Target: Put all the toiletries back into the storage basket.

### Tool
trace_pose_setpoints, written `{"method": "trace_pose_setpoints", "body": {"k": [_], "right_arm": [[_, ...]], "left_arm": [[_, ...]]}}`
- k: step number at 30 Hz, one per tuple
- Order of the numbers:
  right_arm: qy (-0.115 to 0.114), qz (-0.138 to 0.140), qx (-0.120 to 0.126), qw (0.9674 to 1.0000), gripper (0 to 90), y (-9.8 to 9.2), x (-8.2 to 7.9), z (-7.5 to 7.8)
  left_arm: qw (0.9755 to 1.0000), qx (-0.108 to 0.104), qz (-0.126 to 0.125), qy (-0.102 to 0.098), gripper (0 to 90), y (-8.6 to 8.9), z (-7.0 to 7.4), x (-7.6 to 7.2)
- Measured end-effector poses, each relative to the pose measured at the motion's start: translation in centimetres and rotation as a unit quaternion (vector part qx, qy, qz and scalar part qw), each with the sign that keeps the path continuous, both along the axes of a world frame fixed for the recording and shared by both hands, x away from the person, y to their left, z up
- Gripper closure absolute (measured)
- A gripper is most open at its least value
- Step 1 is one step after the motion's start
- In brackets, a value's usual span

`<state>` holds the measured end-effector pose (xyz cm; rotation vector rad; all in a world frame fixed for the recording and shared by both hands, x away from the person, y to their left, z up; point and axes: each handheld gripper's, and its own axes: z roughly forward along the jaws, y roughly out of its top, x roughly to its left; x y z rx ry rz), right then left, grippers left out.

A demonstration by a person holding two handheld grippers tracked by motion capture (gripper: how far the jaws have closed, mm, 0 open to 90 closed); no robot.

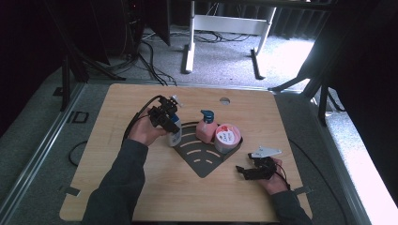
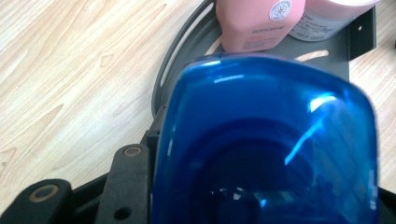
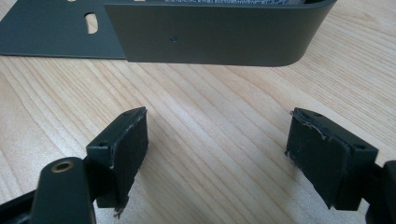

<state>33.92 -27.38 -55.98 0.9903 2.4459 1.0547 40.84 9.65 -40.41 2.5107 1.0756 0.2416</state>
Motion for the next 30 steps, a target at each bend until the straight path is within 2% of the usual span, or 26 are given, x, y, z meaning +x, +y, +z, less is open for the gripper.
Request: {"method": "trace_pose_setpoints", "body": {"k": [30], "right_arm": [[0.0, 0.0, 0.0, 1.0, 20.4, 0.0, 0.0, 0.0]], "left_arm": [[0.9999, -0.009, 0.007, -0.012, 55.2, -1.9, 0.3, 1.5]]}}
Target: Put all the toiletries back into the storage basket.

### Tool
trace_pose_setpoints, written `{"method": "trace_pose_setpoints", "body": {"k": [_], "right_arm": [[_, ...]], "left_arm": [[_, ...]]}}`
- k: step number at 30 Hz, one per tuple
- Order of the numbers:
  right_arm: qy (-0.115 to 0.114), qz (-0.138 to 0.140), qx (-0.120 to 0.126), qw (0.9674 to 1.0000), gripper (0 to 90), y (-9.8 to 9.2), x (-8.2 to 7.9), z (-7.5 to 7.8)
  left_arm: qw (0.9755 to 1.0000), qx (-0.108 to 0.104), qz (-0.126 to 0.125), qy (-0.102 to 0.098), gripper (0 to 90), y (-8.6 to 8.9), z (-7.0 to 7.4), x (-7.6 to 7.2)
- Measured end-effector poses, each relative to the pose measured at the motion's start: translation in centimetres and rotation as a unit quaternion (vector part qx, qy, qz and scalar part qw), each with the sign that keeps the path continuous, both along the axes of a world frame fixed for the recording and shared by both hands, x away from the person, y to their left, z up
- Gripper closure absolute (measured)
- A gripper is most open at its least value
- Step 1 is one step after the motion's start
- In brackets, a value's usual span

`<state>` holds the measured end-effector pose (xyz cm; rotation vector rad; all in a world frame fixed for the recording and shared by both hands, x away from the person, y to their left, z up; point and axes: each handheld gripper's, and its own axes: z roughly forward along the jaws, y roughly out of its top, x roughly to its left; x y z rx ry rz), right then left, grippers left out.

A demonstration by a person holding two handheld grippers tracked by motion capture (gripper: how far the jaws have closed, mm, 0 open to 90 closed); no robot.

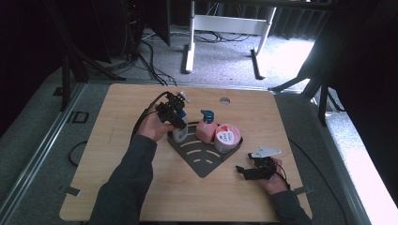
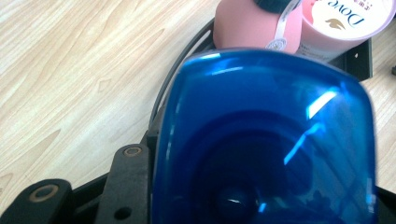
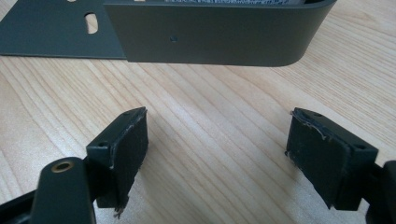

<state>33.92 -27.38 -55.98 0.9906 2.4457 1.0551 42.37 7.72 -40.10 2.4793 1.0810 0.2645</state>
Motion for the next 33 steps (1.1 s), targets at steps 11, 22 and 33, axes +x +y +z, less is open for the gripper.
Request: {"method": "trace_pose_setpoints", "body": {"k": [11, 22, 33], "right_arm": [[0.0, 0.0, 0.0, 1.0, 20.4, 0.0, 0.0, 0.0], [0.0, 0.0, 0.0, 1.0, 20.4, 0.0, 0.0, 0.0], [0.001, 0.0, 0.0, 1.0, 20.4, 0.0, 0.0, 0.0]], "left_arm": [[1.0, -0.003, 0.001, -0.005, 55.2, -1.0, -0.4, 0.6], [0.9999, -0.002, 0.006, -0.011, 55.2, -1.3, -0.8, 1.1], [0.9999, 0.0, 0.006, -0.01, 55.2, -1.8, -1.5, 1.9]]}}
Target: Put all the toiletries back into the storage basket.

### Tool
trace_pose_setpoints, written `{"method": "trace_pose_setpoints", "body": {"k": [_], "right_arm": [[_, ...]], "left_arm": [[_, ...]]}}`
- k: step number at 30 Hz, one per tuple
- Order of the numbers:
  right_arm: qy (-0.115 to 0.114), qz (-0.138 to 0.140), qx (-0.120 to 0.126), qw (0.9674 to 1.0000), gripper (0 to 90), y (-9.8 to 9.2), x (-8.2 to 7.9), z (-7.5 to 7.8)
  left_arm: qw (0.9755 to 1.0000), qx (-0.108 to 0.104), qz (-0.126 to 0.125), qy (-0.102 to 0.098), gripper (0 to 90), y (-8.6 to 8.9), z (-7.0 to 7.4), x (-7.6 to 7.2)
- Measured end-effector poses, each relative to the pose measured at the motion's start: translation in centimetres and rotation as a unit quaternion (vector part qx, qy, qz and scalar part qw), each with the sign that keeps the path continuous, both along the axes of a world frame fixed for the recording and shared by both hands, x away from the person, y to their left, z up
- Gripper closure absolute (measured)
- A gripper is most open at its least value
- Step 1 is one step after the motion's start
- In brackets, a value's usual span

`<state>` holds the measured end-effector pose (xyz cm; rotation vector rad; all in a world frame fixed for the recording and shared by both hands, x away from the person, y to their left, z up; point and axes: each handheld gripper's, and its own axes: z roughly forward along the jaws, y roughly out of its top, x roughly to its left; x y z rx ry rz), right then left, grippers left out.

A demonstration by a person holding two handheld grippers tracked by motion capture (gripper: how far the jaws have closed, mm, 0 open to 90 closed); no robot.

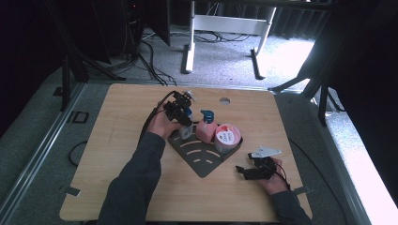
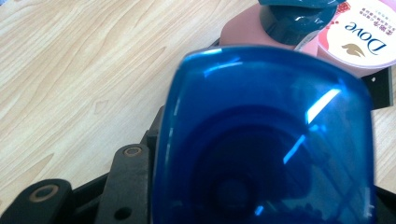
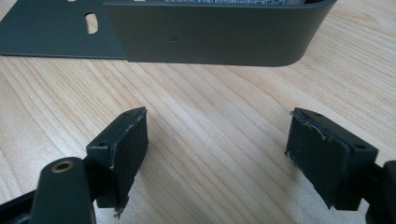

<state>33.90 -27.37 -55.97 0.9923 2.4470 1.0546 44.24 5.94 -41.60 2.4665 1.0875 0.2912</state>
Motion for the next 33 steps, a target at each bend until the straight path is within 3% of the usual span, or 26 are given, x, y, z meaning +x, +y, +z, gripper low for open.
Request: {"method": "trace_pose_setpoints", "body": {"k": [11, 17, 33], "right_arm": [[0.0, 0.0, 0.0, 1.0, 20.4, 0.0, 0.0, 0.0], [0.0, 0.0, 0.0, 1.0, 20.4, 0.0, 0.0, 0.0], [0.0, -0.001, 0.001, 1.0, 20.4, 0.0, 0.0, 0.0]], "left_arm": [[1.0, -0.005, 0.002, -0.001, 55.2, -0.4, -0.4, 0.8], [0.9998, -0.003, 0.004, -0.017, 55.2, -0.7, -0.3, 1.1], [0.9998, -0.002, -0.004, -0.017, 55.2, -1.9, -0.3, 1.8]]}}
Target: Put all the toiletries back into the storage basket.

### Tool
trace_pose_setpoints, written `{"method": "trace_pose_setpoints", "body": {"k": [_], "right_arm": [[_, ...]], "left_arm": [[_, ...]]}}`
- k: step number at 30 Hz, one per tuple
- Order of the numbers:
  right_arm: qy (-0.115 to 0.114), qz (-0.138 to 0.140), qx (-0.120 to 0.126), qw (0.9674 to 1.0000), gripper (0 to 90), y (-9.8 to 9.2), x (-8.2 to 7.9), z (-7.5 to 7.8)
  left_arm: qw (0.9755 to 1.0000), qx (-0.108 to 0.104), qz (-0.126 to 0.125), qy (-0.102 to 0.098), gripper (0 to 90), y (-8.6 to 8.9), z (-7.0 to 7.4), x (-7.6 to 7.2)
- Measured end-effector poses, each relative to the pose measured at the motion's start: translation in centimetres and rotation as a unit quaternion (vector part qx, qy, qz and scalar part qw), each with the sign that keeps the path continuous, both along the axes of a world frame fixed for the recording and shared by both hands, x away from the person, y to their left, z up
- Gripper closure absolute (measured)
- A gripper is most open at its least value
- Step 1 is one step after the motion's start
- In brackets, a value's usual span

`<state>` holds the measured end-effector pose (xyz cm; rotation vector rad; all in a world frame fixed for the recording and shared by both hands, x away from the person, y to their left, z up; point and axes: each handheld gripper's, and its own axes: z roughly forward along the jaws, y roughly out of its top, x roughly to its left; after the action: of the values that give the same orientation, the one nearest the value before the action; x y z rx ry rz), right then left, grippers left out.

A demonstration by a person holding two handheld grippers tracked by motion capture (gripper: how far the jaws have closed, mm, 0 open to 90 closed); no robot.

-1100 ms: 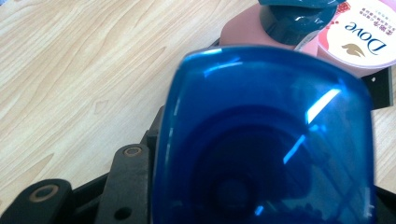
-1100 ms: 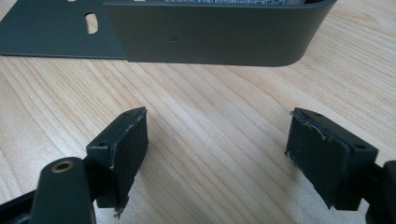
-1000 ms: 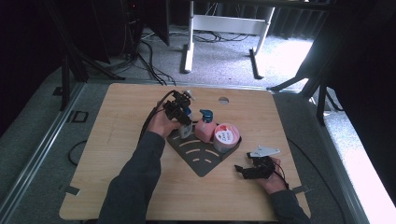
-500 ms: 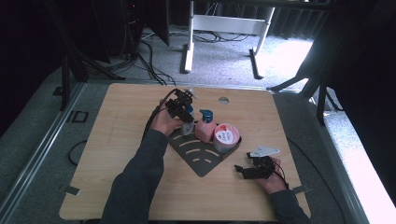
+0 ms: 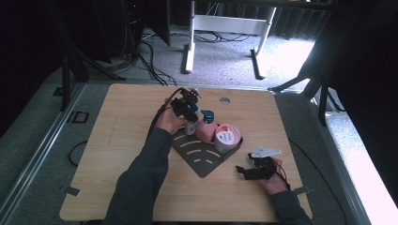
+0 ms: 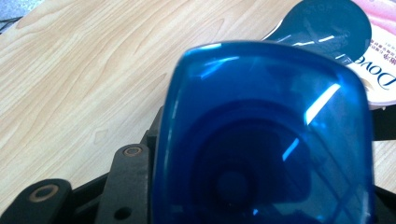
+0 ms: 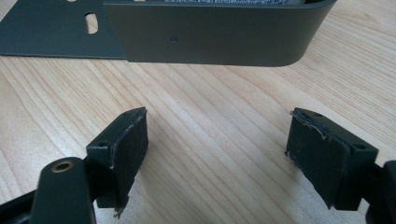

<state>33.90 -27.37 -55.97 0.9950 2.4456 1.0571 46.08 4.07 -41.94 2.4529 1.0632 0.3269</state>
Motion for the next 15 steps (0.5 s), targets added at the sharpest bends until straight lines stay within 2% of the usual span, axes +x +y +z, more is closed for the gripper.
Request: {"method": "trace_pose_setpoints", "body": {"k": [10, 15], "right_arm": [[0.0, 0.0, 0.0, 1.0, 20.4, 0.0, 0.0, 0.0], [0.0, 0.001, -0.001, 1.0, 20.4, 0.0, 0.0, 0.0]], "left_arm": [[1.0, 0.002, 0.002, 0.005, 55.2, -0.2, -0.7, 0.5], [0.9999, -0.004, 0.005, 0.008, 55.2, -0.1, -1.0, 0.8]]}}
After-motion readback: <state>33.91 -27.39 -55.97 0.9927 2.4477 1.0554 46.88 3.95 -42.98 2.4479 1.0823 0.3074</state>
